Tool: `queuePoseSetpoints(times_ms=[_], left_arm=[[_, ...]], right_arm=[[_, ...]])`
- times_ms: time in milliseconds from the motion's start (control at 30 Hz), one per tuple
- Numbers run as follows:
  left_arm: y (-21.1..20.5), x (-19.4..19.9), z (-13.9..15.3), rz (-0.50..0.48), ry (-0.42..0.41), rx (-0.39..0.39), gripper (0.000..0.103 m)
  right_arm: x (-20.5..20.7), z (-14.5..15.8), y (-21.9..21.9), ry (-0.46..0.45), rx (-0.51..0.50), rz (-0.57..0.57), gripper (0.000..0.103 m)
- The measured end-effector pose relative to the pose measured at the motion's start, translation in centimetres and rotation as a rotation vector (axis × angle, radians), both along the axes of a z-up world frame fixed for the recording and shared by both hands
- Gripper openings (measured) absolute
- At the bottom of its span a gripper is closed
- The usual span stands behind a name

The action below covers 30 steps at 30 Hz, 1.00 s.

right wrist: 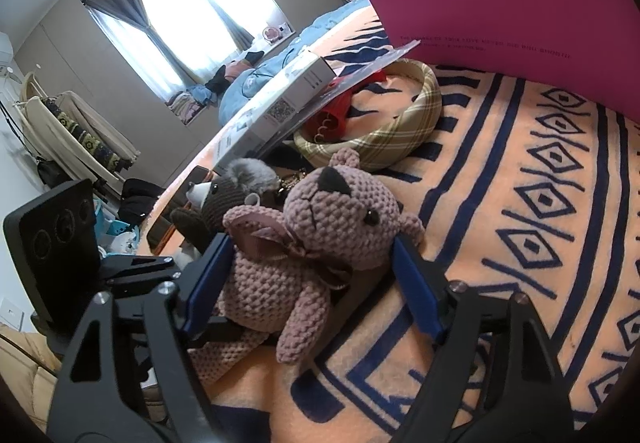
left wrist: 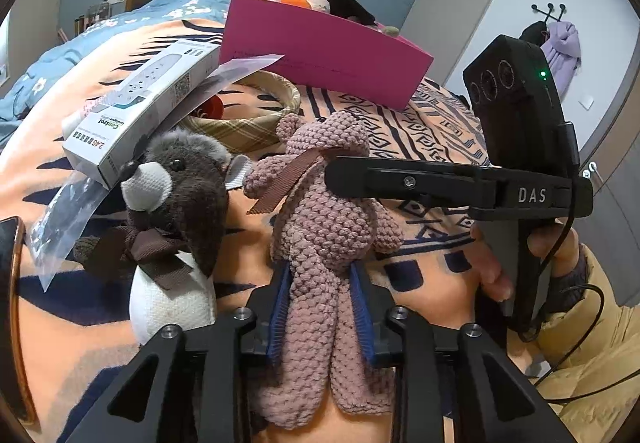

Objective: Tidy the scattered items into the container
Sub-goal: 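Close the left gripper on the pink knitted teddy bear's leg, then lift the teddy bear with the left gripper and carry it toward the magenta box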

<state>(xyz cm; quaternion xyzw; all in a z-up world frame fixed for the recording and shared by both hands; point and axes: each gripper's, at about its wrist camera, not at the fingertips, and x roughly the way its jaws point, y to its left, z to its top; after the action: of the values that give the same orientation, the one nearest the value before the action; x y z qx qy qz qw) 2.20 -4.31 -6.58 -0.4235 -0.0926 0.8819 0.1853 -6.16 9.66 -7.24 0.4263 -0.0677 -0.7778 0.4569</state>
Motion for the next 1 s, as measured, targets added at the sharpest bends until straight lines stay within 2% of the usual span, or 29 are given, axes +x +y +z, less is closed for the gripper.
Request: queuePoseSetpoints(times_ms=[100, 300, 400, 433, 500, 533, 600, 700, 800, 867, 1000], left_arm=[[0.0, -0.1, 0.2, -0.006, 0.003, 0.010, 0.014], [0.0, 0.1, 0.7, -0.019, 0.019, 0.028, 0.014], [0.0, 0.0, 0.9, -0.021, 0.020, 0.032, 0.013], [0.0, -0.1, 1.0, -0.020, 0.016, 0.026, 0.013], [-0.1, -0.2, 1.0, -0.019, 0.019, 0.036, 0.013], [-0.2, -0.2, 1.2, -0.023, 0.025, 0.047, 0.012], [-0.1, -0.4, 1.2, -0.025, 0.027, 0.043, 0.011], [-0.1, -0.5, 0.9, -0.022, 0.011, 0.034, 0.011], [-0.4, -0.6, 0.4, -0.015, -0.010, 0.040, 0.011], [-0.5, -0.6, 0.3, -0.018, -0.021, 0.056, 0.012], [-0.2, -0.8, 0.2, -0.026, -0.030, 0.055, 0.025]], right_arm=[[0.2, 0.3, 0.2, 0.017, -0.003, -0.011, 0.073], [0.4, 1.0, 1.2, 0.028, -0.034, -0.028, 0.071], [0.5, 1.5, 1.9, 0.038, -0.056, -0.043, 0.066], [0.4, 1.7, 2.3, 0.044, -0.064, -0.051, 0.059], [0.3, 1.8, 2.7, 0.050, -0.068, -0.066, 0.028], [0.2, 1.6, 2.7, 0.047, -0.053, -0.070, 0.005], [-0.1, 1.2, 2.7, 0.040, -0.025, -0.078, 0.006], [-0.5, 0.1, 2.4, 0.000, 0.006, -0.072, 0.019], [-1.0, -0.7, 2.7, -0.055, -0.030, -0.103, 0.041], [-1.5, -0.8, 3.1, -0.101, -0.089, -0.112, 0.070], [-2.1, -0.3, 2.6, -0.123, -0.124, -0.101, 0.072]])
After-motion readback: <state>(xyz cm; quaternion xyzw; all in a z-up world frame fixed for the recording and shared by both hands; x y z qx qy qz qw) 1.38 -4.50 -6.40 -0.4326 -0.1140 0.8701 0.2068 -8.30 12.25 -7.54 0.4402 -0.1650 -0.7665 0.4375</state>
